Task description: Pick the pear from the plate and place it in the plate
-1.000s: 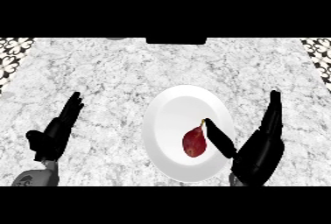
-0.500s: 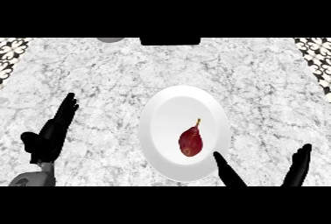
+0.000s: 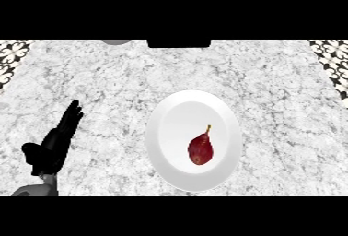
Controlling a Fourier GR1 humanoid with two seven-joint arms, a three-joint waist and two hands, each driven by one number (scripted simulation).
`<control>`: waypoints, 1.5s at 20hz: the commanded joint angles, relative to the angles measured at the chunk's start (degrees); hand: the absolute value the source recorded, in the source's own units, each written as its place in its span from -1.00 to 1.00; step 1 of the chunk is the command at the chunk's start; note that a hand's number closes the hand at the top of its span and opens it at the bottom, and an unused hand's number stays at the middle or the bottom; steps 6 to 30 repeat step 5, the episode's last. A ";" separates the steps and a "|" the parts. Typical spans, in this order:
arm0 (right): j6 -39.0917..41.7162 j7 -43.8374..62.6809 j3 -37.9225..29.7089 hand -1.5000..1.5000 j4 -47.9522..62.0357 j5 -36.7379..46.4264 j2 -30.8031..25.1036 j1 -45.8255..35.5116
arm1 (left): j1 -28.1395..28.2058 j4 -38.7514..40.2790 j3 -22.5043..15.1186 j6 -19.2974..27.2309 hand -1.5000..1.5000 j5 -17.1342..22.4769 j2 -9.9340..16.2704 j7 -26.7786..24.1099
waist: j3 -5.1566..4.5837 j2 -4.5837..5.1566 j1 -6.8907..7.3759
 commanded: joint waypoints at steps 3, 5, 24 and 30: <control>-7.99 -4.19 0.95 -1.00 3.58 -7.14 -3.00 -1.07 | -2.95 5.35 1.78 -0.80 0.00 0.29 0.17 -2.44 | 0.03 -0.01 -0.48; -8.06 -7.56 1.10 -1.00 3.31 -5.87 -0.62 2.75 | -0.27 2.26 1.28 0.47 0.00 -0.58 0.14 -0.47 | 0.09 -0.28 -0.94; -8.06 -7.56 1.10 -1.00 3.31 -5.87 -0.62 2.75 | -0.27 2.26 1.28 0.47 0.00 -0.58 0.14 -0.47 | 0.09 -0.28 -0.94; -8.06 -7.56 1.10 -1.00 3.31 -5.87 -0.62 2.75 | -0.27 2.26 1.28 0.47 0.00 -0.58 0.14 -0.47 | 0.09 -0.28 -0.94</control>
